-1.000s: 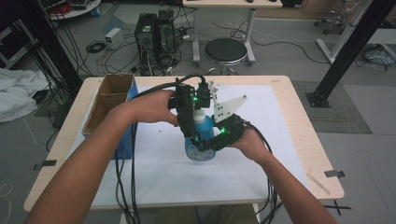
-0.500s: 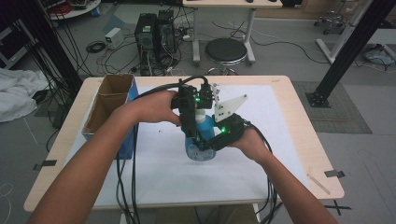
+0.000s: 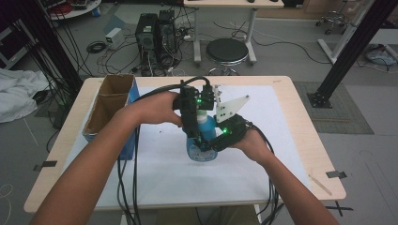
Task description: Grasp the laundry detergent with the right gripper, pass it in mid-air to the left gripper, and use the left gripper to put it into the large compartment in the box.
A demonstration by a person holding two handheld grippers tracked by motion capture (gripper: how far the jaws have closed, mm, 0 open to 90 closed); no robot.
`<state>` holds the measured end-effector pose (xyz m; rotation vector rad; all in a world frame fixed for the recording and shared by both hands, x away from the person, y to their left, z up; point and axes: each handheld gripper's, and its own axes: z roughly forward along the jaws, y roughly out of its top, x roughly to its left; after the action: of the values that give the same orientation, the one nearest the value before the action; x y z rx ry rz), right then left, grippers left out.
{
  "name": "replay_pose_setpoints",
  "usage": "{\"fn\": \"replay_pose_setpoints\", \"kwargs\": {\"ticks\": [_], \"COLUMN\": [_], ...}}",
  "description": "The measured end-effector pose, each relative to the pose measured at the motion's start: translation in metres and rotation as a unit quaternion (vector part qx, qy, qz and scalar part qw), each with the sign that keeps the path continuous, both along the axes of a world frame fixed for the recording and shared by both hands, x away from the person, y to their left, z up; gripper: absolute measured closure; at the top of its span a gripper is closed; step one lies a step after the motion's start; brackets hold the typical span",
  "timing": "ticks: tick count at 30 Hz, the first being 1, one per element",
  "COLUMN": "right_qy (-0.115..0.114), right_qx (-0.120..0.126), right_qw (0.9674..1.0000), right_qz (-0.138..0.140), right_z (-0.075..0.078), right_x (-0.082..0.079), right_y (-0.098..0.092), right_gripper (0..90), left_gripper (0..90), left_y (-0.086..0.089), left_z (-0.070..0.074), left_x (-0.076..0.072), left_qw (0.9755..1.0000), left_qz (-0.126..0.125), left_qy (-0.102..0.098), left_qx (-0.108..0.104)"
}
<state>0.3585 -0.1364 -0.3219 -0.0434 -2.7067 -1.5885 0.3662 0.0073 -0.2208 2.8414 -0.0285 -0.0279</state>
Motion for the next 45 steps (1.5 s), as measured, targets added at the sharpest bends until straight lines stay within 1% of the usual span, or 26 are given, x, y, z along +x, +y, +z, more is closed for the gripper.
{"fn": "replay_pose_setpoints", "kwargs": {"ticks": [1,2,7,8,9,10,12,15,17,22,25,27,30,32,36,39,42,45], "right_qy": [0.000,0.000,0.001,0.001,0.000,0.000,-0.002,0.001,0.002,0.005,0.002,0.005,0.003,0.003,0.005,0.005,0.005,0.002], "right_qx": [-0.001,-0.001,-0.001,-0.001,-0.001,-0.001,-0.001,-0.001,0.002,0.000,0.001,0.000,0.002,0.002,0.001,0.001,0.003,0.002], "right_qw": [1.0000,1.0000,1.0000,1.0000,1.0000,1.0000,1.0000,1.0000,1.0000,1.0000,1.0000,1.0000,1.0000,1.0000,1.0000,1.0000,1.0000,1.0000], "right_qz": [0.000,0.001,0.000,0.000,0.000,0.000,0.000,0.000,0.001,0.001,0.002,0.002,0.002,0.002,0.002,0.003,0.004,0.004], "right_z": [0.0001,0.0000,0.0000,-0.0001,-0.0001,-0.0001,-0.0001,-0.0001,-0.0002,-0.0001,-0.0002,-0.0003,-0.0005,-0.0007,-0.0011,-0.0012,-0.0011,-0.0014], "right_x": [-0.0003,-0.0004,-0.0010,-0.0008,-0.0009,-0.0010,-0.0007,-0.0012,-0.0012,-0.0020,-0.0018,-0.0020,-0.0015,-0.0015,-0.0014,-0.0008,-0.0010,-0.0006], "right_y": [0.0001,0.0002,0.0006,0.0008,0.0008,0.0009,0.0008,0.0011,0.0014,0.0015,0.0015,0.0015,0.0016,0.0019,0.0019,0.0014,0.0013,0.0014], "right_gripper": [45.7,45.7,45.7,45.7,45.7,45.7,45.7,45.7,45.7,45.7,45.7,45.7,45.7,45.7,45.7,45.7,45.7,45.7], "left_gripper": [18.1,18.2,18.2,18.8,21.7,22.7,22.8,23.1,25.5,26.2,28.4,28.9,31.7,31.9,33.5,37.0,37.4,37.5], "left_y": [-0.0002,-0.0005,-0.0012,-0.0011,-0.0008,-0.0008,-0.0008,-0.0019,-0.0028,-0.0036,-0.0034,-0.0032,-0.0032,-0.0032,-0.0032,-0.0026,-0.0024,-0.0025], "left_z": [0.0003,0.0005,0.0001,0.0003,0.0003,0.0003,0.0003,-0.0007,-0.0011,-0.0017,-0.0020,-0.0020,-0.0022,-0.0024,-0.0025,-0.0017,-0.0017,-0.0017], "left_x": [-0.0006,-0.0008,-0.0011,-0.0011,-0.0012,-0.0014,-0.0013,-0.0016,-0.0023,-0.0016,-0.0018,-0.0014,-0.0014,-0.0015,-0.0025,-0.0029,-0.0031,-0.0033], "left_qw": [1.0000,1.0000,1.0000,1.0000,1.0000,1.0000,1.0000,0.9999,0.9999,0.9999,0.9998,0.9998,0.9998,0.9998,0.9997,0.9996,0.9996,0.9995], "left_qz": [-0.006,-0.007,-0.005,-0.007,-0.009,-0.009,-0.009,-0.011,-0.015,-0.016,-0.018,-0.018,-0.019,-0.019,-0.022,-0.026,-0.027,-0.029], "left_qy": [0.000,0.000,-0.002,-0.002,-0.002,-0.002,-0.003,-0.003,-0.003,-0.003,-0.004,-0.004,-0.005,-0.006,-0.008,-0.008,-0.005,-0.008], "left_qx": [-0.002,-0.002,-0.005,-0.002,-0.003,-0.003,-0.002,0.001,0.001,0.002,0.002,0.002,0.004,0.005,0.004,0.001,-0.001,0.000]}}
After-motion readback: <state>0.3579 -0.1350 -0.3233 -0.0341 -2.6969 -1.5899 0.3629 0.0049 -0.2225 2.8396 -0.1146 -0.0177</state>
